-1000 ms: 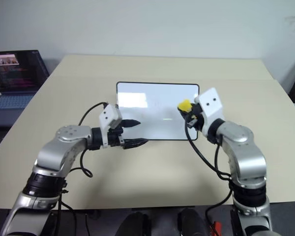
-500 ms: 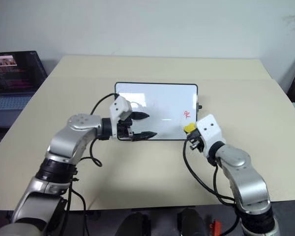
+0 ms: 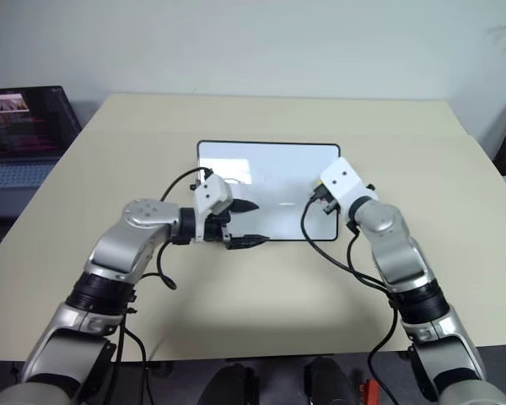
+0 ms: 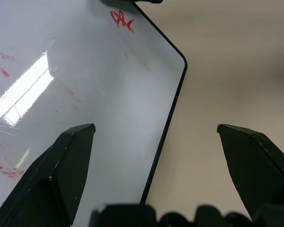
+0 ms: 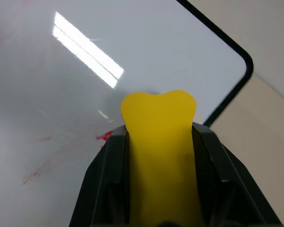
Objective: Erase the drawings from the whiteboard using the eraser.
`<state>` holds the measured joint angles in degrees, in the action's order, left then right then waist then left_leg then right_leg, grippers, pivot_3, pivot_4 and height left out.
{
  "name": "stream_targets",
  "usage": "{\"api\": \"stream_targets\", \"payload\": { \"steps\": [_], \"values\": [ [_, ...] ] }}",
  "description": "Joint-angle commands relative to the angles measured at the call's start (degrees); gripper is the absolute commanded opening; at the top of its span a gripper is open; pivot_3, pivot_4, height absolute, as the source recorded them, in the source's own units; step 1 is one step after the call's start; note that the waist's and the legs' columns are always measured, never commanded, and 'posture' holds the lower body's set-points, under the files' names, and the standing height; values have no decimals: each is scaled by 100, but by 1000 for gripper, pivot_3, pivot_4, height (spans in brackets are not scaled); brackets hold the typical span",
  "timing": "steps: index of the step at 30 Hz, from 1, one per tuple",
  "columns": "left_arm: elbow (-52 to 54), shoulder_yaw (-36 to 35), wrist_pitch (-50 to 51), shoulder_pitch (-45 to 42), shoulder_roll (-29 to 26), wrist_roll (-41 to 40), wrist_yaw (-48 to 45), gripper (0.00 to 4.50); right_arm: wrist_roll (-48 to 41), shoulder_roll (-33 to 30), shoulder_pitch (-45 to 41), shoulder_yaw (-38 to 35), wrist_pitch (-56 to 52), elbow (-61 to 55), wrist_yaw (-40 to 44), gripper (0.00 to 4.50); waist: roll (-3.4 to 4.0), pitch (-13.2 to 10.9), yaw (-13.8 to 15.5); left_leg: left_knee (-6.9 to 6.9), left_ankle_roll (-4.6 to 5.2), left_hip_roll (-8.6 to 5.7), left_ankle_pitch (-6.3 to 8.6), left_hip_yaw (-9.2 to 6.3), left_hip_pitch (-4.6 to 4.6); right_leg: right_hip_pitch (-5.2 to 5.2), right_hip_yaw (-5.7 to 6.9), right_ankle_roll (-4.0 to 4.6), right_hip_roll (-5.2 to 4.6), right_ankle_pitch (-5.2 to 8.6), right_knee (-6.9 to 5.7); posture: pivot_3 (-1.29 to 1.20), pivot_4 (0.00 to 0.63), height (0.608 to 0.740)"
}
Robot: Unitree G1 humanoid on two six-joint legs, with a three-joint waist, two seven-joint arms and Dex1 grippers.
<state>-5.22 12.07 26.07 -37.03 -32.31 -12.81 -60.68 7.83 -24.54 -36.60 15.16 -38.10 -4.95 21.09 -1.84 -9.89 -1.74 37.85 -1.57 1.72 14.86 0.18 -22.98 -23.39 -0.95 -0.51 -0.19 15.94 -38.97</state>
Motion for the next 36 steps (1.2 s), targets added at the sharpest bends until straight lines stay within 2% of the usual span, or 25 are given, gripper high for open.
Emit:
{"api": "stream_targets", "payload": {
  "steps": [1, 10, 14, 18, 21, 25, 31, 36],
  "values": [
    [105, -59, -77, -26, -16, 10, -6, 4500, 308, -114, -192, 225, 227, 310, 117, 1354, 0, 0, -2, 0, 0, 0, 0, 1, 0, 0, 0, 0, -3, 0, 0, 0, 150, 740],
    [161, -91, -44, 45, 4, -3, 51, 4500, 600, -710, 342, 717, -9, 87, 1033, 1354, -6, 6, 5, 11, 1, -1, -1, -4, 19, 19, 2, -2, -5, -2, -10, 0, 150, 740],
    [182, -92, -26, 58, 12, -14, 65, 4500, 743, -634, 227, 664, 86, 127, 925, 1354, -6, 6, -17, 12, 2, 0, -2, 3, 24, 19, -4, -5, -3, -4, -11, 0, 150, 740],
    [188, -90, -19, 75, 7, -18, 67, 4500, 923, -398, -164, 373, 411, 457, 372, 1354, -5, 6, -23, 14, 6, 0, -9, 5, 28, 19, -6, -3, 4, -14, -13, 0, 150, 740],
    [200, -88, -11, 106, -3, -19, 63, 4500, 966, -363, -272, 313, 511, 605, 274, 1354, -5, 6, -6, 14, 10, 0, -13, 4, 27, 19, -5, -2, 5, -17, -13, 0, 150, 740],
    [228, -88, -4, 147, -15, -16, 63, 4500, 1001, -377, -191, 323, 514, 618, 392, 1354, -5, 6, -3, 13, 11, 3, -12, 3, 18, 16, -4, 1, 1, -19, -8, 0, 150, 740],
    [243, -91, 15, 167, -13, -15, 81, 4500, 957, -644, 202, 595, 132, 230, 1174, 1354, -6, 6, -2, 13, 11, 2, -12, 0, 19, 17, -2, 1, -1, -18, -7, 0, 150, 740],
    [269, -102, 20, 181, -26, -24, 76, 4500, 1027, -644, 228, 573, 65, 163, 1261, 1353, -6, 6, -11, 13, 11, 1, -12, 4, 27, 19, -5, -2, 3, -18, -11, 0, 150, 740]
  ]
}}
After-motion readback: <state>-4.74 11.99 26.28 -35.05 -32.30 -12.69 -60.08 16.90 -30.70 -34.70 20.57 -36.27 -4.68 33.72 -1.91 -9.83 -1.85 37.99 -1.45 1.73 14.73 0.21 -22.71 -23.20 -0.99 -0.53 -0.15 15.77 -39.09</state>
